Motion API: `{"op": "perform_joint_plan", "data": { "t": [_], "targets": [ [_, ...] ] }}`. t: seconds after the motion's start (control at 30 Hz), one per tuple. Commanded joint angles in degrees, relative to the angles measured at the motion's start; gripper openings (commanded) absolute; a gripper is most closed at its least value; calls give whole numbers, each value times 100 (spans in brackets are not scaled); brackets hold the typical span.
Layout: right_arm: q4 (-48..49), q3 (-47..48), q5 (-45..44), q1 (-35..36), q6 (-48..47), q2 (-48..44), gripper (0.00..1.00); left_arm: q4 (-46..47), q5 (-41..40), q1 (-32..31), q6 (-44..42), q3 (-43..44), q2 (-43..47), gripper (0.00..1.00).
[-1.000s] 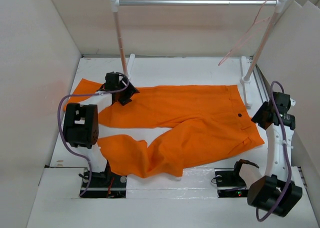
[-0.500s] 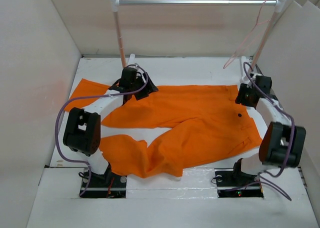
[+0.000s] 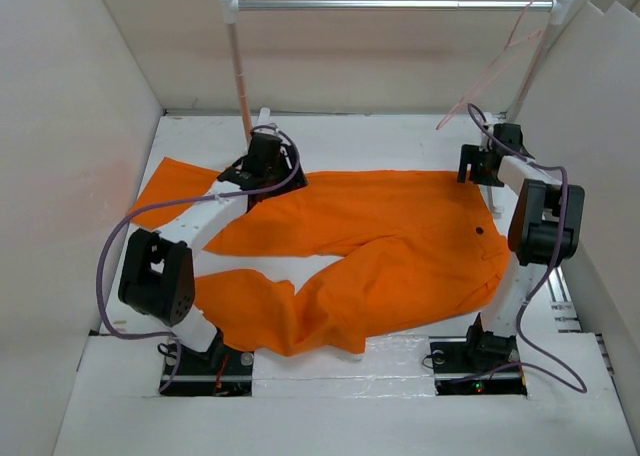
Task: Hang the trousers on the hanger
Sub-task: Flatten out the trousers at the center of the board.
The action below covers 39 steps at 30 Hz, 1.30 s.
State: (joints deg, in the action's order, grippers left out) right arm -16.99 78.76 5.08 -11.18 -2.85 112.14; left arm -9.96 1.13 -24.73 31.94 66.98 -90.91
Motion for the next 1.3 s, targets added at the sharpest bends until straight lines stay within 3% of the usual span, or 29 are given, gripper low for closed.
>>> {"op": "perform_joint_plan", "data": {
  "t": [0.0,0.1,0.17,0.27,0.3,0.33,0.4,0.43,0.5,0.57,0.7,0.87,1.07,1.1,1.13,1.17,1.23,1.27],
  "targets": [
    [-426,604,-201,-42,-48,421,81,-339,-1114,668,-127,543,417,62],
    [-794,1017,-253,80,-145,625,82,-463,-1289,1145,-319,860,189,65],
    [-1006,1184,-122,81,-154,765,73,-664,-1604,1487,-547,1323,-345,67],
    [-1156,1282,105,-6,-172,853,69,-964,-1668,1620,-601,1589,-786,66],
    [-1288,1369,203,-59,-198,906,64,-930,-1581,1621,-628,1555,-831,66],
    [-1350,1413,421,-112,-233,941,53,-834,-1537,1621,-654,1477,-797,66],
    [-1429,1405,572,-252,-251,968,49,-536,-1353,1621,-637,1021,-665,66],
    [-1395,1257,634,-253,-303,924,38,-455,-1291,1621,-628,871,-543,66],
    [-1193,1037,731,-384,-330,705,28,-384,-1238,1621,-602,510,-489,66],
    [-608,458,1064,-463,-304,407,10,-332,-1107,1621,-532,256,-445,66],
    [159,-431,1171,-823,109,-777,0,-51,-676,1568,-426,-79,-173,65],
    [-74,-397,785,-1070,224,-1299,0,-94,-807,1392,-400,-71,21,65],
    [-891,691,-321,-1342,232,-792,0,-208,-834,1654,-163,-141,100,67],
    [-1024,893,-376,-1404,232,-651,10,-226,-833,1708,-119,-168,100,67],
    [-1173,1269,-420,-1404,232,-527,44,-243,-859,1761,-83,-203,91,68],
    [-1444,1430,-359,-1404,206,-300,60,-322,-868,1866,13,-246,91,68],
    [-1561,1554,-184,-1256,84,-271,76,-402,-982,1919,110,-291,117,69],
    [-1440,1415,-26,-1159,57,-376,77,-437,-1113,1998,223,-387,161,69]
  ]
}}
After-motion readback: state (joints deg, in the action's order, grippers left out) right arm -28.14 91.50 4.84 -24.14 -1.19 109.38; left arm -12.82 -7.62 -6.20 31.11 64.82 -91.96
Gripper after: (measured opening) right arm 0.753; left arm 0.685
